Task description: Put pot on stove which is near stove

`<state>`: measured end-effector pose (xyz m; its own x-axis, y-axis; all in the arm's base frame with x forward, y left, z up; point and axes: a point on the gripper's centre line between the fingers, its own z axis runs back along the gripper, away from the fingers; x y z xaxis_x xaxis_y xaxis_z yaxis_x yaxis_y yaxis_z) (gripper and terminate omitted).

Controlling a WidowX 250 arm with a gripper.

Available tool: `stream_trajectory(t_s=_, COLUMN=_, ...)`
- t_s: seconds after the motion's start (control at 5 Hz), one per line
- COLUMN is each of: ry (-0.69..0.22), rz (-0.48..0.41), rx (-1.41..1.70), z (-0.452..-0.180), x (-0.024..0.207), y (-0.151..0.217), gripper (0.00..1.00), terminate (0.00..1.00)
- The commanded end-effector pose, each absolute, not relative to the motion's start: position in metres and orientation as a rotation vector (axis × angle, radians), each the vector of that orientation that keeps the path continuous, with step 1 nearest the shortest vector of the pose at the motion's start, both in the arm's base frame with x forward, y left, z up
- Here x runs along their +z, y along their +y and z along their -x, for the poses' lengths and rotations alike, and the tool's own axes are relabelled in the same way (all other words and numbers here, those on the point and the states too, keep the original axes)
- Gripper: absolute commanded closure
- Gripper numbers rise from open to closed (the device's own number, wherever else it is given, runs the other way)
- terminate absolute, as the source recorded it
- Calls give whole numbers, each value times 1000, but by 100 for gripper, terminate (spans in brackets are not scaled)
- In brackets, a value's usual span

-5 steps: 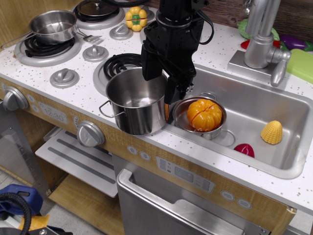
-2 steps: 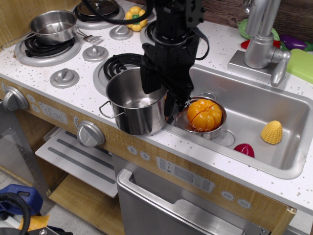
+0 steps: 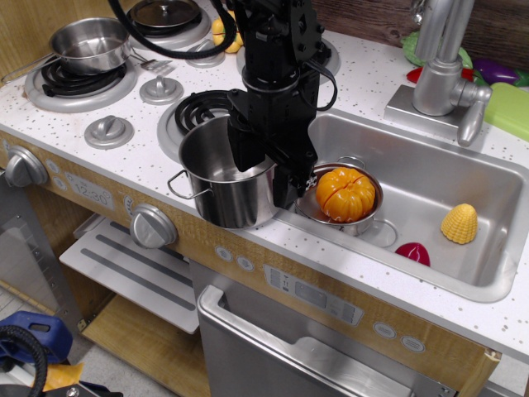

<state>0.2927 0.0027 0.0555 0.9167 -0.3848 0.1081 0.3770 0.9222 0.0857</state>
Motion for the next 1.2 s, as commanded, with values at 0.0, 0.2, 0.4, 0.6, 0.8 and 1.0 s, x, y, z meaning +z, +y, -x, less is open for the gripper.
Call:
stream_trajectory(t_s=0.0, ry=-169, rz=-66, rx=-389, z=-293, x=52, y=7, gripper=0, terminate=0)
stream_trajectory(t_s=0.2, ry=-201, rz=-40, rx=-367, z=-290, x=44, y=8, gripper=0, terminate=0)
stream_trajectory(t_s=0.4, ry=-226, rz=-19, rx=-358, z=-289, x=39, y=11, gripper=100, terminate=0)
stream_trajectory(t_s=0.6, ry=-222, rz=-30, rx=-363, z=-290, x=41, y=12, gripper=100, terminate=0)
stream_trajectory(t_s=0.8, ry=-224, rz=-43, rx=-363, z=-290, x=40, y=12, gripper=100, terminate=0)
stream_trajectory(t_s=1.0, ry=-226, rz=-81, rx=-380, z=-291, x=46, y=14, gripper=100, terminate=0)
